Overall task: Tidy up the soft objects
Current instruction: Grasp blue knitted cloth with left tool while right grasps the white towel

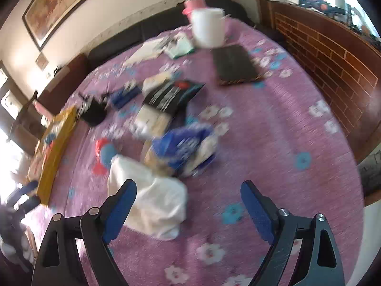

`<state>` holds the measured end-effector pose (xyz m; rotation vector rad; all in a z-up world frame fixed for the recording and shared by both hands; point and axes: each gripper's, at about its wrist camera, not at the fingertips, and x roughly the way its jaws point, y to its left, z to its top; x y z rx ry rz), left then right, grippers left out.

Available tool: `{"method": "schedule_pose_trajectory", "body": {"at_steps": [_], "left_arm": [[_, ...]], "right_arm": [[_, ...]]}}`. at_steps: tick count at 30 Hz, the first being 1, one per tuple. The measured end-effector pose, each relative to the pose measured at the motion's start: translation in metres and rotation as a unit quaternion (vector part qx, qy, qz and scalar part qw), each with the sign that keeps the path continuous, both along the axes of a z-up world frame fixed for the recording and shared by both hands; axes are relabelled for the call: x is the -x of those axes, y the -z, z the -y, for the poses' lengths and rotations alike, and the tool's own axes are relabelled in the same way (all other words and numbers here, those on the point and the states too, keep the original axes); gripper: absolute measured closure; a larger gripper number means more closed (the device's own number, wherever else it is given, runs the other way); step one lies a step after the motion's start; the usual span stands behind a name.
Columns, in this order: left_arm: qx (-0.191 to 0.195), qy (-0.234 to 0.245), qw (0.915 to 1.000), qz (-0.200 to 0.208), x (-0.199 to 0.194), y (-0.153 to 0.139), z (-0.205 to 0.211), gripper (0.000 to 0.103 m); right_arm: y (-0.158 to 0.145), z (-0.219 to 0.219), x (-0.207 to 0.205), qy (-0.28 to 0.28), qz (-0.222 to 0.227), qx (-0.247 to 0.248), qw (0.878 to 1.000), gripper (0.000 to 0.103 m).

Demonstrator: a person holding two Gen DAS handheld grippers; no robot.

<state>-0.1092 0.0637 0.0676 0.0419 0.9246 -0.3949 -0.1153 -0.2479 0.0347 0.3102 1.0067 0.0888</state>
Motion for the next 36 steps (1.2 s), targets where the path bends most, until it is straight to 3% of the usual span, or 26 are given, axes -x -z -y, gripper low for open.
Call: {"method": "schedule_pose_trajectory", "body": {"at_steps": [4,9,11,13,16,24,30,31,33,34,36], "left_arm": [[-0.003,-0.004,1.0,-0.003,-0.007,-0.002,0.012,0.008],[0.003,-0.01,0.9999,-0.007,-0.027,-0.003,0.029,0.008],[0.003,-0.007,0.9999,-0.009,-0.037,-0.003,0.04,0.008],[-0.005,0.001,1.0,-0.006,-0.044,0.0,0.051,0.008],[-0.017,0.019,0.9996,-0.011,-0.057,0.011,0.072,0.009],[-0.036,0.025,0.9984,-0.036,-0.09,0.043,0.111,0.009],[-0.086,0.045,0.9949,-0.027,-0.096,0.065,0.139,0.009],[-0.086,0.047,0.9951,-0.014,-0.092,0.065,0.14,0.012],[-0.077,0.054,0.9955,-0.008,-0.087,0.061,0.138,0.039],[-0.073,0.057,0.9956,-0.007,-0.085,0.058,0.137,0.072],[-0.051,0.063,0.9966,-0.019,-0.082,0.051,0.131,0.072]], "right_arm": [[0.009,-0.039,-0.008,-0.019,-0.007,0.048,0.999,0.011],[0.022,-0.071,-0.02,0.012,-0.019,0.097,0.995,0.009],[0.022,-0.071,-0.021,0.026,-0.014,0.117,0.993,0.02],[0.018,-0.062,-0.017,0.035,-0.013,0.126,0.991,0.059],[0.015,-0.04,-0.007,0.03,-0.019,0.096,0.995,0.077],[0.013,-0.021,0.017,0.031,-0.014,0.113,0.993,0.077],[0.014,-0.022,0.016,0.028,-0.008,0.12,0.992,0.076],[0.014,-0.022,0.016,0.028,-0.008,0.12,0.992,0.076],[0.014,-0.021,0.016,0.027,-0.007,0.118,0.993,0.076],[0.014,-0.021,0.016,0.028,-0.007,0.117,0.993,0.076],[0.014,-0.021,0.017,0.03,-0.006,0.116,0.993,0.076]]}}
